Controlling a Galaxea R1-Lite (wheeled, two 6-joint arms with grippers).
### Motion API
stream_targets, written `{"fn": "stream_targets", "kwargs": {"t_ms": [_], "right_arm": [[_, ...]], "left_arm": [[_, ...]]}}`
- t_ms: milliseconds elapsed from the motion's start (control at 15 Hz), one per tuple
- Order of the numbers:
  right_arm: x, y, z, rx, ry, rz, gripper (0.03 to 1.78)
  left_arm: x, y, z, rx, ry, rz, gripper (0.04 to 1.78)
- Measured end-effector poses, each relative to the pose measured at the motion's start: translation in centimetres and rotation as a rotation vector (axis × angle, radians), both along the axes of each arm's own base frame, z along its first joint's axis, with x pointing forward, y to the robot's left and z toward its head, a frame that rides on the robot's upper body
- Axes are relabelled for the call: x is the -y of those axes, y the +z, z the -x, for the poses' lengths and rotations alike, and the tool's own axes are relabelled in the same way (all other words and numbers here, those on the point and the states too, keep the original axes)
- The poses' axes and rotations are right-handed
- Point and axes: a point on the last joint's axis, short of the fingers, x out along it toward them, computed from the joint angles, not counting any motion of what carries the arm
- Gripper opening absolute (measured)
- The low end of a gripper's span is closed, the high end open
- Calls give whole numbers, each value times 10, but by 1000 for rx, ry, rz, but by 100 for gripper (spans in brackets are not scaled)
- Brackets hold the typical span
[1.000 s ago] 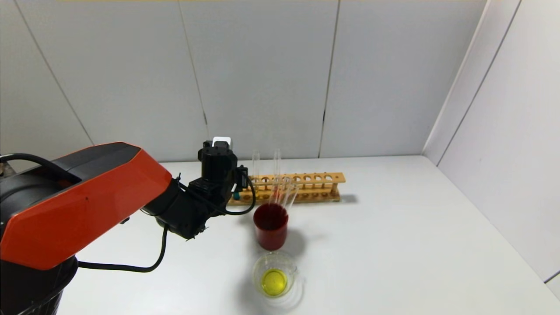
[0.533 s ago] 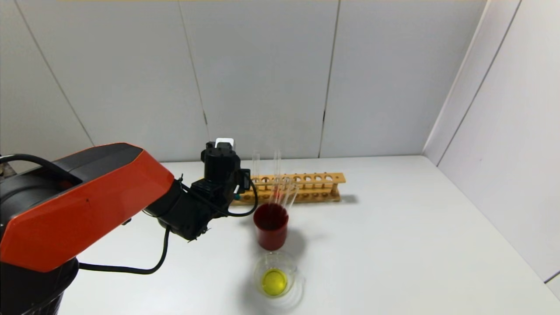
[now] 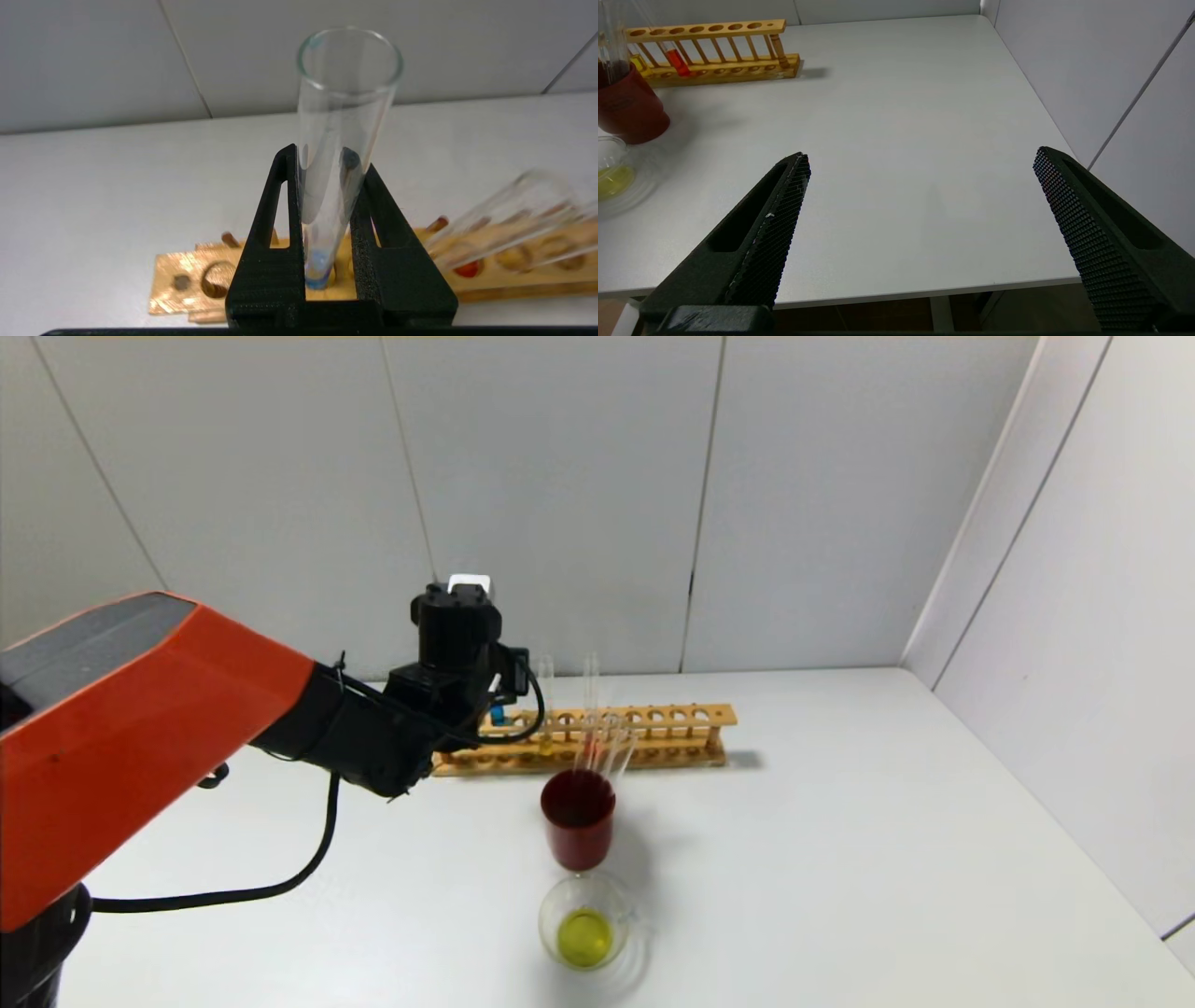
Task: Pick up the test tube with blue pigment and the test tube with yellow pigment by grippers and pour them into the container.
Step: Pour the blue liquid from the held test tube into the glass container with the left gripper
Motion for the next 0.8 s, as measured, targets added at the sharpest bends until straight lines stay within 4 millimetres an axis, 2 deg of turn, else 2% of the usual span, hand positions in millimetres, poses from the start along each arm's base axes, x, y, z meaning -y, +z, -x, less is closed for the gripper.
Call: {"fn": "stream_targets", "kwargs": {"t_ms": [267, 400, 600, 800], "right_arm": [[0, 0, 0, 0, -1, 0, 175], [0, 0, 0, 0, 0, 0, 175], [0, 0, 0, 0, 0, 0, 175], [0, 0, 0, 0, 0, 0, 175]], "left_arm": [[-8, 61, 9, 73, 1, -21, 33], [-12, 81, 17, 115, 1, -40, 33], [-17, 82, 35, 92, 9, -80, 33], [-21, 60, 65, 4, -10, -168, 33]]}}
